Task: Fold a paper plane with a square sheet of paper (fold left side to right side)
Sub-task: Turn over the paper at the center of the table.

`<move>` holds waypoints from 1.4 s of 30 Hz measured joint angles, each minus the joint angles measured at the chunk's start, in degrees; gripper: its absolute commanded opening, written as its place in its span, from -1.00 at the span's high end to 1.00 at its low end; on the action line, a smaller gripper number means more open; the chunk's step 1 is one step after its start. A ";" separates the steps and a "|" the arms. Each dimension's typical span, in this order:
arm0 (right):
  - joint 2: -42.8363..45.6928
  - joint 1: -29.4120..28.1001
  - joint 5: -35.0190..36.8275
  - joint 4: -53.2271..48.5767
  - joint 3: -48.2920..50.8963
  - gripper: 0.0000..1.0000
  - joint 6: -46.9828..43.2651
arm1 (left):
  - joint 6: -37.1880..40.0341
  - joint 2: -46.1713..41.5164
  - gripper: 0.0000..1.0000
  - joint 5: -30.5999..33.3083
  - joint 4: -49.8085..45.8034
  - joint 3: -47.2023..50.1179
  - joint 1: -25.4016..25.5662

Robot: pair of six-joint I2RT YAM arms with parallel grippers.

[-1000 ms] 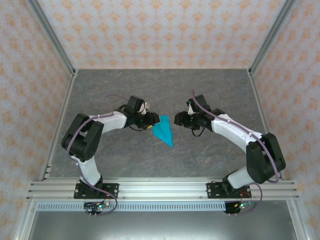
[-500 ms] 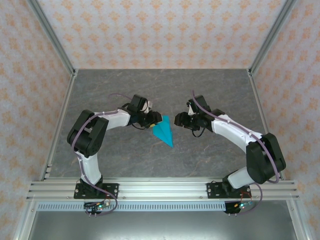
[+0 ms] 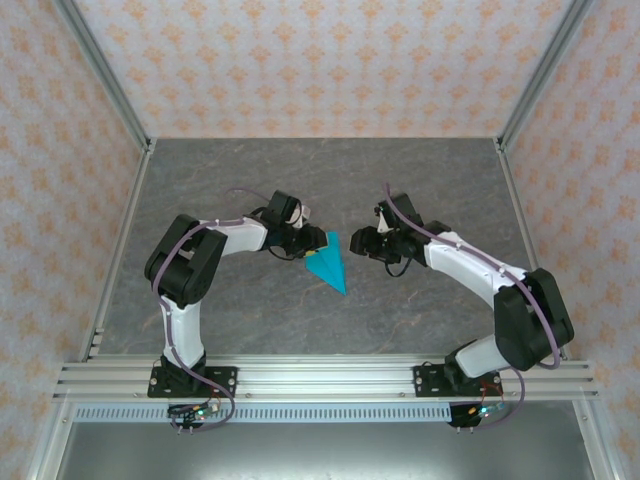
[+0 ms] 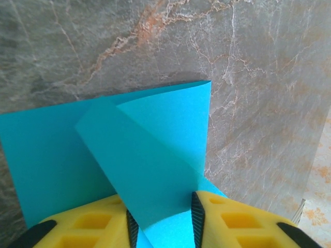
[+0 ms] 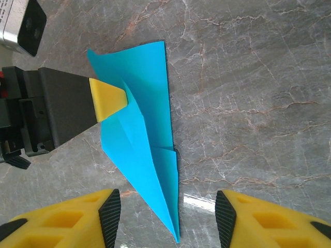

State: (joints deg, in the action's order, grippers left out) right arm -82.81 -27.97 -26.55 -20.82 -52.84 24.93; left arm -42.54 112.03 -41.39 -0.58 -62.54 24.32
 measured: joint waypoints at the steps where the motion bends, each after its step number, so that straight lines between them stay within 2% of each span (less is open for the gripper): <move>1: 0.20 0.00 0.00 0.09 0.15 -0.10 0.09 | -0.04 0.02 0.45 -0.17 0.09 0.00 0.09; 7: 3.06 0.87 -0.66 2.27 1.66 -0.22 1.49 | -0.72 0.00 0.68 -0.31 0.94 -0.09 0.09; 13: 5.70 5.07 -3.72 6.47 5.25 -0.31 4.07 | -0.87 -1.14 0.90 -0.28 0.87 -0.22 0.09; 17: 6.69 7.72 -6.69 8.66 6.78 -0.45 5.73 | -0.92 -3.54 0.98 -0.26 0.72 -0.98 0.09; 24: 10.25 14.95 -14.10 13.35 8.22 -0.78 8.87 | -0.87 -7.85 1.00 -0.15 -1.36 -4.85 -0.09; 30: 11.30 22.69 -21.38 17.94 8.35 -0.97 12.09 | -0.94 -13.18 1.00 -0.17 -2.32 -6.73 -2.91; 36: 12.94 25.00 -26.18 20.98 8.37 -1.00 13.51 | -0.68 -18.36 1.00 -0.22 -4.35 -8.46 -7.45; 42: 12.96 24.85 -30.56 28.24 8.50 -1.00 17.62 | 0.59 -22.38 1.00 -1.77 -6.84 -11.67 -8.63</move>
State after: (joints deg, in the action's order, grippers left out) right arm -69.84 -3.11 -57.10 7.42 -44.34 42.54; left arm -41.95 89.65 -43.16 -7.42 -74.22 15.68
